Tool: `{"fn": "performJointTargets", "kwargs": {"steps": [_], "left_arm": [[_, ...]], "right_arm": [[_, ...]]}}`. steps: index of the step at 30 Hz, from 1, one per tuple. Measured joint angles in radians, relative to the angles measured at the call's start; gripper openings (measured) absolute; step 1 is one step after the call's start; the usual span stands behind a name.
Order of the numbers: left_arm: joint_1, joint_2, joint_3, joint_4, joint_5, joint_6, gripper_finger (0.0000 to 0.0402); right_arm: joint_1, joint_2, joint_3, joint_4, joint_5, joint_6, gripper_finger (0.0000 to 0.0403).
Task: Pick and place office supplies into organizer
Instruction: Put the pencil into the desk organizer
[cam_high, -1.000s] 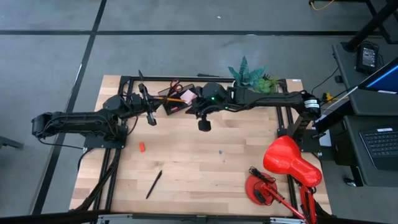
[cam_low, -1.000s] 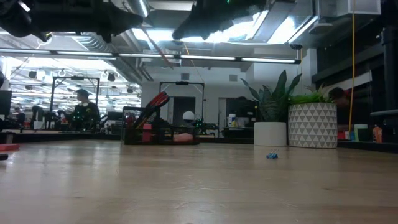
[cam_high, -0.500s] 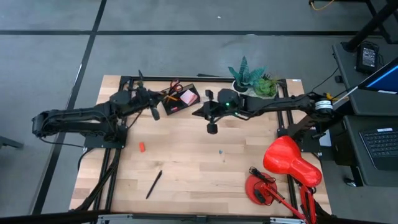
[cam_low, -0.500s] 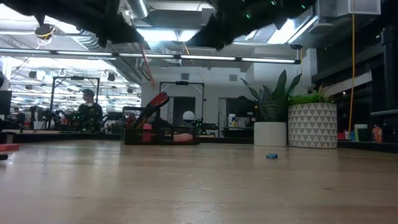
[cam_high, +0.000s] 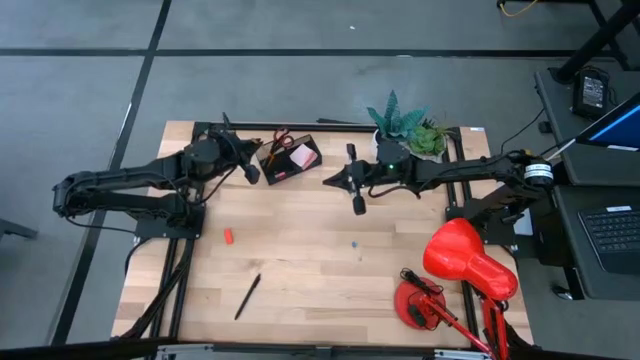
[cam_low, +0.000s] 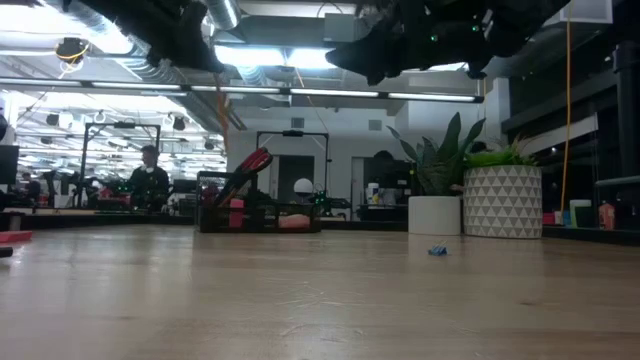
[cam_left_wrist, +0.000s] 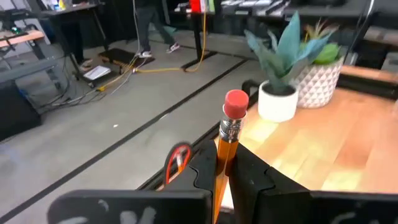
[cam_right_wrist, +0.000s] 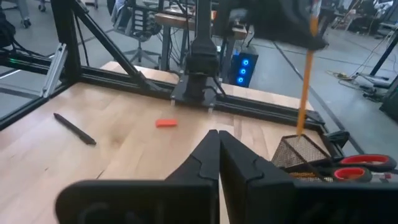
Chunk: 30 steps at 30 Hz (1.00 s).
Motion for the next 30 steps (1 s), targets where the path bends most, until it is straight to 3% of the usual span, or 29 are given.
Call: {"fn": "performJointTargets", "kwargs": {"steps": [6, 13, 23, 30], "left_arm": [[0.0, 0.028, 0.032, -0.013, -0.005, -0.004, 0.0016], [0.011, 0.099, 0.032, -0.031, -0.096, -0.003, 0.0016], [0.064, 0.215, 0.032, -0.029, -0.091, -0.065, 0.0017], [0.126, 0.303, 0.032, -0.029, 0.007, -0.131, 0.0017]], "right_arm": [[-0.003, 0.004, 0.0, 0.001, 0.0, -0.023, 0.0009], [-0.008, 0.005, 0.0, 0.001, 0.0, -0.031, 0.0009], [-0.019, 0.005, 0.001, -0.024, 0.0, -0.031, 0.0009], [-0.019, 0.005, 0.001, -0.025, 0.0, -0.031, 0.001]]}}
